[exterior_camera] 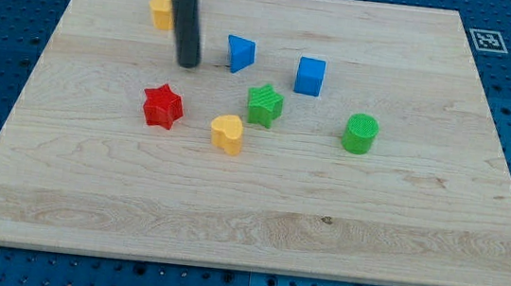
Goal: Separate the hexagon from the red circle
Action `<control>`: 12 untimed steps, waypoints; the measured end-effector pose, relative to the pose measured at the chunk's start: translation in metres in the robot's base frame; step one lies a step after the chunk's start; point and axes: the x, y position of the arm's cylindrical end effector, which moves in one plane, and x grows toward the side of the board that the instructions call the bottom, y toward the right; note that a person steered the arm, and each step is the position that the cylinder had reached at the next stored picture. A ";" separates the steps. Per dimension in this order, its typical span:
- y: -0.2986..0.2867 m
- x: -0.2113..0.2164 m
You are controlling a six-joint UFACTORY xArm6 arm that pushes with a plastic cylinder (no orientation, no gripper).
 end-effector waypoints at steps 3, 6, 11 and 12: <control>-0.080 -0.148; -0.009 -0.117; -0.024 -0.106; -0.043 -0.106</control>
